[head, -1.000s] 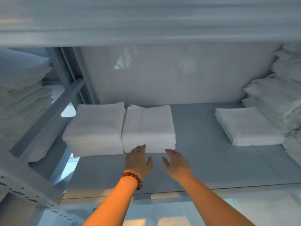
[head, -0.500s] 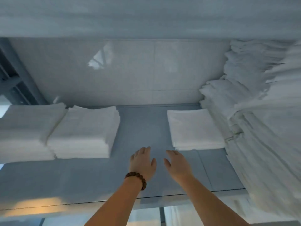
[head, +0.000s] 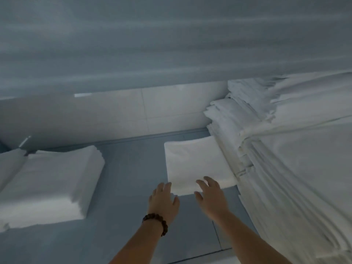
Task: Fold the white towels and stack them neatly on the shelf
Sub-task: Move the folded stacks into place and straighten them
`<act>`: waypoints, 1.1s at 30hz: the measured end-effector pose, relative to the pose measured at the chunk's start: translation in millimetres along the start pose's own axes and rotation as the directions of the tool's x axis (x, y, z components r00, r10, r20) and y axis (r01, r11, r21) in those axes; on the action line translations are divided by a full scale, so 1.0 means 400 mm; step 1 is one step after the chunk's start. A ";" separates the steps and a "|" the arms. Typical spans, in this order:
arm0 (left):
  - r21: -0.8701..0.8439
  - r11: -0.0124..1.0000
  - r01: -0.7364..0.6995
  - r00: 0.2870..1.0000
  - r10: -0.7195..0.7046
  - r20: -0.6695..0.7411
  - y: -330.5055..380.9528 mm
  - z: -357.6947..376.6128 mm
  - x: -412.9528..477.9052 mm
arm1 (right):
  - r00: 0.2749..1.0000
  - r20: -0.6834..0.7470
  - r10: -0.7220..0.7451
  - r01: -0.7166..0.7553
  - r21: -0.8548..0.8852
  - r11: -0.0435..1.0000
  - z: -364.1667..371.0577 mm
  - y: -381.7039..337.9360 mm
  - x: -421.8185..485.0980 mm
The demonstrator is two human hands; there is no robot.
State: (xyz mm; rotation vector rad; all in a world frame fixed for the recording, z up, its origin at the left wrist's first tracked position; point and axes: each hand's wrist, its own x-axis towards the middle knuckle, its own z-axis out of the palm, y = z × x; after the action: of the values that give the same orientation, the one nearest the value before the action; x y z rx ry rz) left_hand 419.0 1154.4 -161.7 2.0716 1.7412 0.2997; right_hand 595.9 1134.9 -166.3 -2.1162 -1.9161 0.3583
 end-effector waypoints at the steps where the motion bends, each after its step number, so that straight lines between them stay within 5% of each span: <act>1: -0.006 1.000 0.014 1.000 -0.014 0.014 0.007 0.009 0.022 | 1.000 -0.024 0.019 -0.019 -0.017 1.000 -0.005 0.028 0.019; 7: 0.240 0.960 -0.144 0.986 0.118 0.122 0.041 0.083 0.145 | 0.980 -0.016 0.197 -0.198 -0.016 0.980 -0.016 0.179 0.151; 13: 0.350 0.920 -0.175 0.965 0.090 0.246 0.055 0.141 0.239 | 0.926 0.203 0.318 -0.347 0.124 0.930 0.013 0.255 0.213; 33: 0.325 0.946 -0.010 0.948 -0.095 0.305 -0.130 0.047 -0.026 | 0.937 0.313 0.157 -0.196 0.098 0.976 0.099 0.041 0.021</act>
State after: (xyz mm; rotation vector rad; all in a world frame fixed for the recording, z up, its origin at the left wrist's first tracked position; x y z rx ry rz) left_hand 378.9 1147.8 -200.6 2.1492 1.7185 -0.3418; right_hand 598.0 1143.0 -209.3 -2.2589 -1.7971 0.8675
